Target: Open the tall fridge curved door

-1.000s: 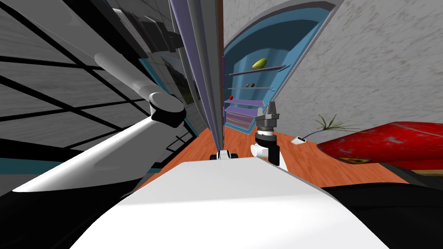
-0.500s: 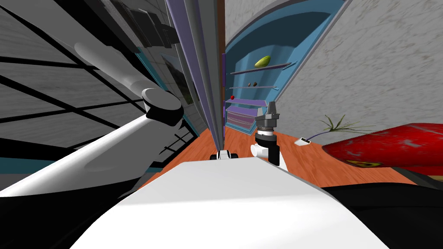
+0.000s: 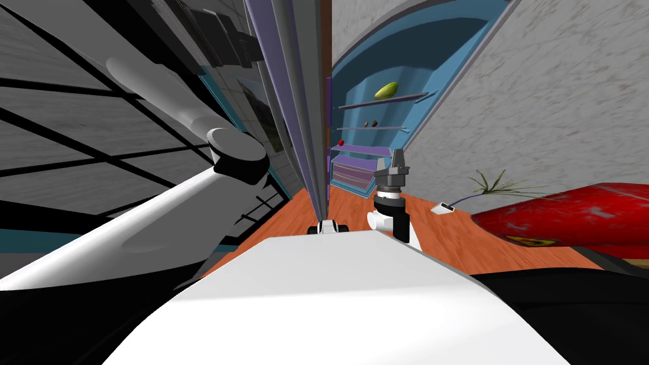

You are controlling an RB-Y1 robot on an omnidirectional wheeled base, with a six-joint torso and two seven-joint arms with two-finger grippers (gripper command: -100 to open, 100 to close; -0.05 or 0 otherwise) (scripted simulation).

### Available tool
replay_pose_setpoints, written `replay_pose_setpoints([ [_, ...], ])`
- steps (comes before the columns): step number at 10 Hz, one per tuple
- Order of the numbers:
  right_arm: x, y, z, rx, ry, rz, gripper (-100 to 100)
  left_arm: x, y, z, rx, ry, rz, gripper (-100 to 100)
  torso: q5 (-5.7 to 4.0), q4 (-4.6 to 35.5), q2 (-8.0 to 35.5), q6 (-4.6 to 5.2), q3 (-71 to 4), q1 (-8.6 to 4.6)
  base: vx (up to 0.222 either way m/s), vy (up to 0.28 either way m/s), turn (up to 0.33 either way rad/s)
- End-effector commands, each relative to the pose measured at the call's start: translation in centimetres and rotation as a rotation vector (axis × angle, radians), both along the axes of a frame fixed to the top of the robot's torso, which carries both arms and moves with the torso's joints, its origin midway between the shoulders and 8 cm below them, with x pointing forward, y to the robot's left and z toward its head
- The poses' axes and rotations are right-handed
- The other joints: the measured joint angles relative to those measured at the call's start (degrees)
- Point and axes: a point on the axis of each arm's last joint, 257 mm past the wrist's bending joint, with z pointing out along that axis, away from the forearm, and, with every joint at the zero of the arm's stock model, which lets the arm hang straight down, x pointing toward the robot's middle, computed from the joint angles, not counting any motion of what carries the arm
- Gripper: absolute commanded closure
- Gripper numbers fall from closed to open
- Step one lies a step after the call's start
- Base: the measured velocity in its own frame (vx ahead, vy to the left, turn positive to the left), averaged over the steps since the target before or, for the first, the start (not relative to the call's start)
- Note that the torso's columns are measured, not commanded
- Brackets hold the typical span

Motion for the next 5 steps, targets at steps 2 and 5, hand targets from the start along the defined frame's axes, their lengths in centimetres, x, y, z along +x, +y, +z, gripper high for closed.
replay_pose_setpoints([
  [2,0.0,0.0,0.0,0.0,0.0,0.0,0,-1.09,0.93,2.52,-0.035,-0.046,0.017,-100,-0.01,0.1,0.1,-0.01,0.0,0.02,0.008,0.003,-0.004],
  [5,0.0,0.0,0.0,0.0,0.0,0.0,0,-1.09,0.93,2.52,-0.035,-0.046,0.017,-100,-0.07,0.0,0.1,0.03,0.0,-0.12,-0.001,-0.002,0.002],
])
